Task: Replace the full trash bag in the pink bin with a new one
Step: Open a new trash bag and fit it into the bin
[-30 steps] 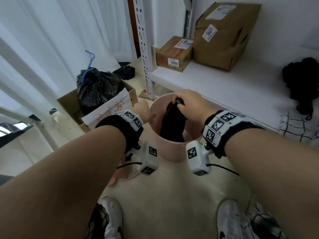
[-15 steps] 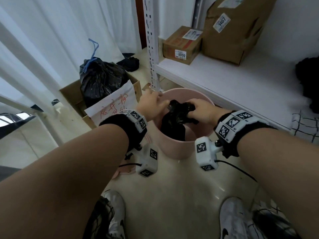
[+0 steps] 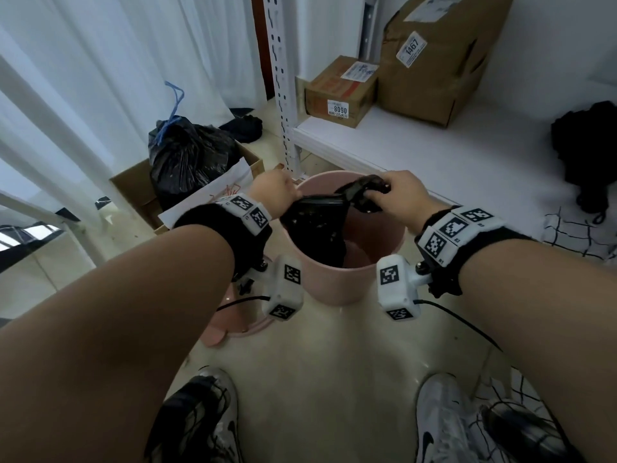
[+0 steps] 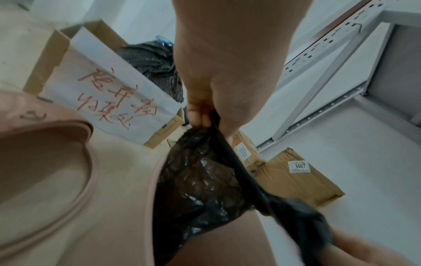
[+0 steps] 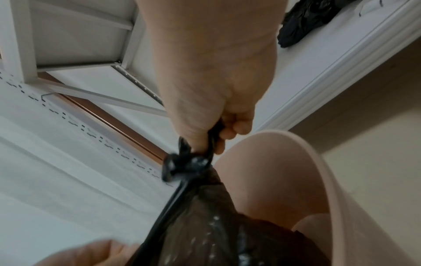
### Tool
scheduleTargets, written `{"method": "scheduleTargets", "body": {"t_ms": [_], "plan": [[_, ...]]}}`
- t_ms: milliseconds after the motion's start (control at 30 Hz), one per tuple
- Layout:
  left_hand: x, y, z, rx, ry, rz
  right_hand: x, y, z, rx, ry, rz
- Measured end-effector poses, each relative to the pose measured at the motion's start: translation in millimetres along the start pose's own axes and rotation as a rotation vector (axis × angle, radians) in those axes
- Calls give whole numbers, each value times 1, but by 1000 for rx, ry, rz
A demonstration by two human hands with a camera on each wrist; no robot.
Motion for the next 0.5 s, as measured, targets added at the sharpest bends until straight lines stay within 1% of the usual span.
{"method": "scheduleTargets", "body": {"t_ms": [67, 100, 133, 167, 233, 267, 300, 333, 367, 400, 433, 500], "plan": [[10, -3, 3, 108, 200, -74, -9, -1, -9, -53, -80, 70], [11, -7, 8, 178, 251, -91, -11, -1, -10, -54, -71, 100], [9, -9, 13, 228, 262, -82, -10, -2, -10, -50, -28, 110], [5, -11, 15, 246, 240, -63, -8, -2, -9, -40, 39, 117], [-13, -12, 13, 162, 71, 16, -1, -4, -6, -39, 180, 128], [-22, -10, 12, 118, -82, 46, 4, -6, -6, -52, 239, 136], [-30, -9, 14, 115, -267, 56, 8, -8, -5, -65, 301, 143], [-39, -11, 18, 149, -428, 60, 11, -9, -4, -60, 383, 164], [-48, -13, 22, 186, -498, 79, 15, -11, -1, -34, 485, 193], [-55, -16, 24, 204, -476, 106, 18, -12, 2, -9, 557, 214], [-60, -16, 25, 197, -432, 137, 21, -12, 3, -8, 578, 224], [-64, -12, 20, 126, -371, 180, 17, -8, 2, -67, 503, 242]]}}
Point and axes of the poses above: each hand's wrist, its own y-axis towards the middle knuckle, its own z-axis out of the palm, x = y × z, the point moved 7 cm from there along y, towards the middle knuckle, and after that the axes turned 5 degrees about -x, right-handed, at the moved point
